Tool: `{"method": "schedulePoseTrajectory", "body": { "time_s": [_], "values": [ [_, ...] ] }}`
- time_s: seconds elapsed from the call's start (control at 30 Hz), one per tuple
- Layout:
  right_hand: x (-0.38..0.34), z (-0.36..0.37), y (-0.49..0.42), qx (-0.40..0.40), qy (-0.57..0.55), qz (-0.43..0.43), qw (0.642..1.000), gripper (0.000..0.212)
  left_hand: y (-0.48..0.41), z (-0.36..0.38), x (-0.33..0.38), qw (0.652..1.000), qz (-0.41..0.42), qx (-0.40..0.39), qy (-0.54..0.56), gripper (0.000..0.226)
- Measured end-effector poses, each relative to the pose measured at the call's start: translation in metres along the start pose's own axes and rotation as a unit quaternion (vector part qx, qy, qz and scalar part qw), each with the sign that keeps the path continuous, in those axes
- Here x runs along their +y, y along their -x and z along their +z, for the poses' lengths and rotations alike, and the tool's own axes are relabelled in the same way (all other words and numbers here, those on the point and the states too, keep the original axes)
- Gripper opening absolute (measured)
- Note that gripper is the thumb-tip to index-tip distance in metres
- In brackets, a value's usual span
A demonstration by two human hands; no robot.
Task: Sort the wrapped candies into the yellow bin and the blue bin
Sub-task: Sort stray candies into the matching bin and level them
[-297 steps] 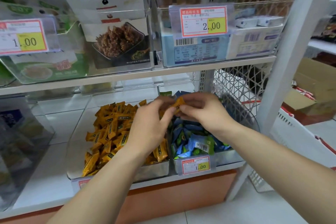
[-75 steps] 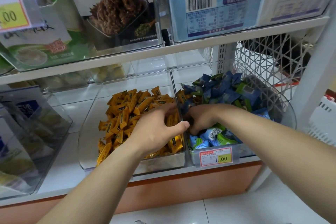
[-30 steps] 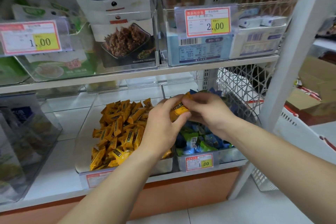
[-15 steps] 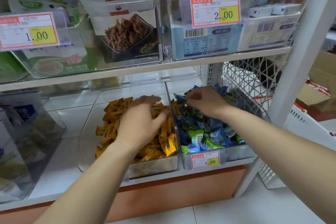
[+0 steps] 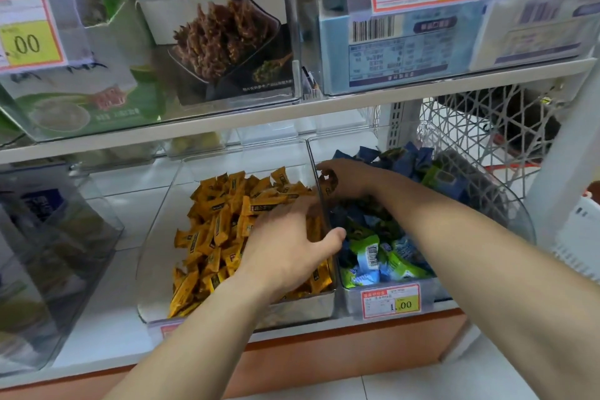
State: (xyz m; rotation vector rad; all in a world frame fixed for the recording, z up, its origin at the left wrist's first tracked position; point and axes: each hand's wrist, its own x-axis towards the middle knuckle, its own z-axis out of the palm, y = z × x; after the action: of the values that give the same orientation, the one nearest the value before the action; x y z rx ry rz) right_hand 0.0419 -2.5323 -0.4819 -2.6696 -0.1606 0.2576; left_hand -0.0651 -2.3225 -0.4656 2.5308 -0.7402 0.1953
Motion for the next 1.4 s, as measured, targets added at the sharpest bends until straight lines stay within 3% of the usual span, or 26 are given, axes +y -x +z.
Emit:
{"method": "schedulePoseTrajectory", "body": {
  "time_s": [0.1,0.23,0.43,0.53,0.63,0.8,0.93,1.07,1.17,1.3,1.4],
  "values": [
    [0.003,0.002,-0.008,-0.015,0.014,-0.005,1.000,0.085,0.000,-0.001,0.001,1.000,0.004,-0.002,0.005,0.055],
    [-0.002,0.001,-0.011,-0.039,0.115,-0.008,0.993,0.058,-0.001,-0.001,0.002,1.000,0.000,-0.001,0.016,0.057],
    [-0.004,0.001,-0.007,-0.104,0.153,0.017,0.983,0.080,0.000,-0.003,0.001,1.000,0.000,-0.013,0.028,0.057],
    [-0.009,0.003,-0.006,-0.096,0.174,0.008,0.980,0.059,0.001,-0.005,0.001,0.999,0.000,-0.016,0.032,0.062],
    [-0.011,0.004,-0.002,-0.036,0.162,-0.012,0.986,0.027,0.001,-0.006,0.001,0.999,0.004,-0.025,0.037,0.066],
    [-0.008,-0.015,0.028,0.043,-0.017,-0.029,0.999,0.017,0.000,-0.009,0.001,0.998,0.000,-0.036,0.049,0.064],
    [-0.013,-0.039,0.076,0.094,-0.189,-0.028,0.977,0.033,-0.002,-0.011,0.002,0.996,-0.014,-0.050,0.068,0.066],
    [-0.017,-0.054,0.126,0.099,-0.331,-0.006,0.938,0.031,-0.004,-0.016,0.014,0.997,-0.022,0.013,0.077,0.072],
    [-0.022,-0.051,0.156,0.081,-0.459,-0.006,0.885,0.039,-0.004,-0.019,0.036,0.989,-0.001,0.055,0.136,0.078],
    [-0.027,-0.040,0.180,0.041,-0.569,-0.048,0.820,0.032,-0.002,-0.015,0.062,0.950,0.031,0.032,0.308,0.055],
    [-0.028,-0.036,0.183,0.069,-0.600,-0.038,0.796,0.049,-0.002,-0.015,0.069,0.932,0.007,0.042,0.360,0.042]
  ]
}}
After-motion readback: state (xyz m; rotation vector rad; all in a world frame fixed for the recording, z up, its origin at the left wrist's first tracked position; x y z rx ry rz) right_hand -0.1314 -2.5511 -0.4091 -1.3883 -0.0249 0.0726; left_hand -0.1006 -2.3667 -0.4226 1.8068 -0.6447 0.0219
